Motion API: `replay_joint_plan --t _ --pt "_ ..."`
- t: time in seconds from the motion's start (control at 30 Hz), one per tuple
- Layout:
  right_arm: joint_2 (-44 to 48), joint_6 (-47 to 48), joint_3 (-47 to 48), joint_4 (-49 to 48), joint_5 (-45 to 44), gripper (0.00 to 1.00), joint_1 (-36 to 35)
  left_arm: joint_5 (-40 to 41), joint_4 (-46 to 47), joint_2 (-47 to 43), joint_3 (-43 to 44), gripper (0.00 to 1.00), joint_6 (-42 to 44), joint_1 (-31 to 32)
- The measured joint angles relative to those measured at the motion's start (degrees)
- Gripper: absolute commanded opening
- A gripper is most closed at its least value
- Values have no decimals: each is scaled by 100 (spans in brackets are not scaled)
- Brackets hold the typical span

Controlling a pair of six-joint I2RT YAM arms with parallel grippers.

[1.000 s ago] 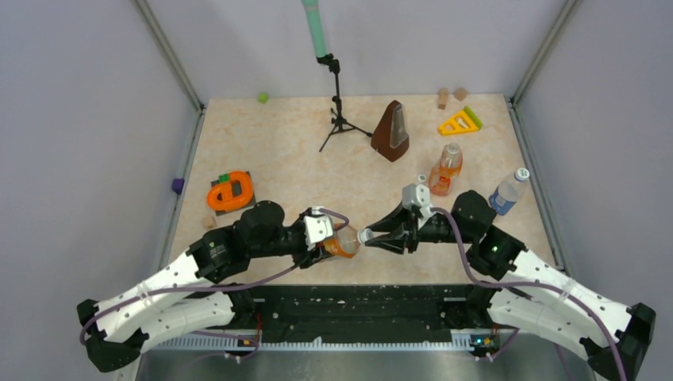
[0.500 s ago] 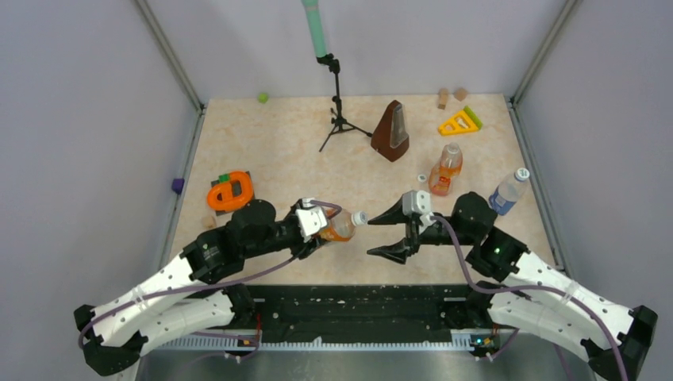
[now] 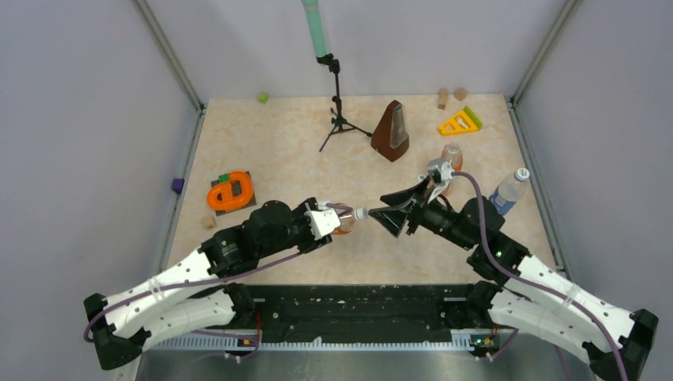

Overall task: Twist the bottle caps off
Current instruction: Unscrew the bottle cap from the plastic bottle.

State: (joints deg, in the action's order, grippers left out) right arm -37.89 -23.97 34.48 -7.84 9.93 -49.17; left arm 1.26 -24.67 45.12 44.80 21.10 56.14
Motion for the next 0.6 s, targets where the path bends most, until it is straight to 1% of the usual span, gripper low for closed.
replay_joint_plan --t 0.07,0.23,0.37,0.5,0.6 --pt "-175 -284 116 44 -105 62 0 13 94 0 -72 0 48 24" --pt "-584 -785 232 13 -109 61 -2 15 219 -2 -120 0 155 35" --pt "-822 -966 238 24 -111 58 -2 35 258 2 -149 0 168 37" --pt "-1060 -997 350 216 -269 58 -2 61 299 -4 -225 0 184 39" --pt "-1141 -994 382 236 -225 56 -4 76 323 -52 -321 0 210 39"
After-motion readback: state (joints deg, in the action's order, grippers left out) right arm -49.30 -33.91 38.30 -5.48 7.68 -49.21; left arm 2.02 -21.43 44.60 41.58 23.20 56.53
